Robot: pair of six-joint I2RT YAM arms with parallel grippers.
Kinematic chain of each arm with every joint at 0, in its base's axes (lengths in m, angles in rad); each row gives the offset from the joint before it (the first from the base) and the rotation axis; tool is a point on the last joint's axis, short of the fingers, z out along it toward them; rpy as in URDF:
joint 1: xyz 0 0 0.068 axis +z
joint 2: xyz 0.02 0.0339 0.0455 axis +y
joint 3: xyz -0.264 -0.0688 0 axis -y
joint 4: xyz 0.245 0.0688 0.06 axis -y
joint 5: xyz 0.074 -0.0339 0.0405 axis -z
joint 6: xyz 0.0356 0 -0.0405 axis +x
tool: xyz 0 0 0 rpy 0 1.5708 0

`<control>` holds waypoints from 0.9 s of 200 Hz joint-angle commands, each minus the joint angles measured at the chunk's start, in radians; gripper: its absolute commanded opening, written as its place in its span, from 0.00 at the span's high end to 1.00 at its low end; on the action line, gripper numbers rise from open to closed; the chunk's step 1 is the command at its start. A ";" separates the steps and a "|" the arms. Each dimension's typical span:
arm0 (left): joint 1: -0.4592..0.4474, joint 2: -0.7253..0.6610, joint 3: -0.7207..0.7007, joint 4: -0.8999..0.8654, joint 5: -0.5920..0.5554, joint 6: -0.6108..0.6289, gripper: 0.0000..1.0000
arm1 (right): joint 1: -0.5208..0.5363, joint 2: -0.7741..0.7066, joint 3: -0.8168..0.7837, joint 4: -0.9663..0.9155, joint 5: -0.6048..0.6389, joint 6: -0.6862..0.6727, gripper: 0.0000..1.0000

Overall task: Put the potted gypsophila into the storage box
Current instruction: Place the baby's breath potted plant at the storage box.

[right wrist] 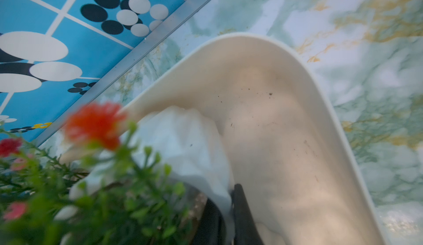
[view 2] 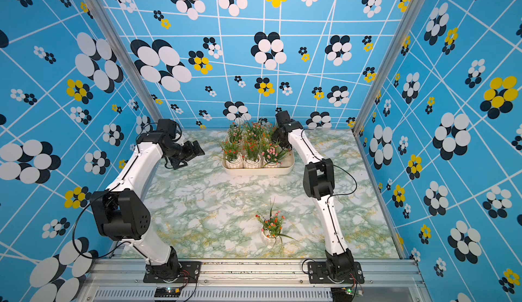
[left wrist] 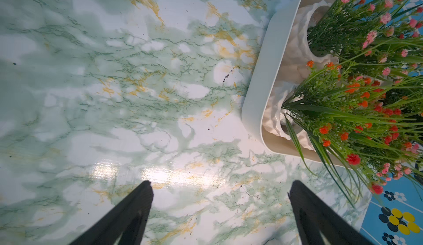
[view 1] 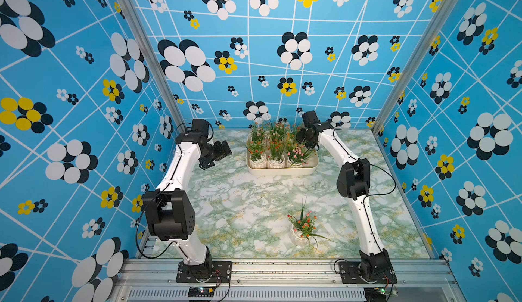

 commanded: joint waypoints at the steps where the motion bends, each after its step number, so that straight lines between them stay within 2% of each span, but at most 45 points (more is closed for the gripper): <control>1: 0.010 -0.014 -0.022 -0.007 0.014 0.017 0.04 | 0.008 0.001 0.008 0.069 -0.016 0.024 1.00; 114: 0.013 -0.023 -0.030 -0.013 0.013 0.019 0.03 | 0.011 0.008 -0.029 0.100 0.014 0.035 0.95; 180: 0.014 -0.011 -0.015 -0.018 0.019 0.020 0.03 | 0.011 0.007 -0.034 0.124 -0.001 0.028 0.78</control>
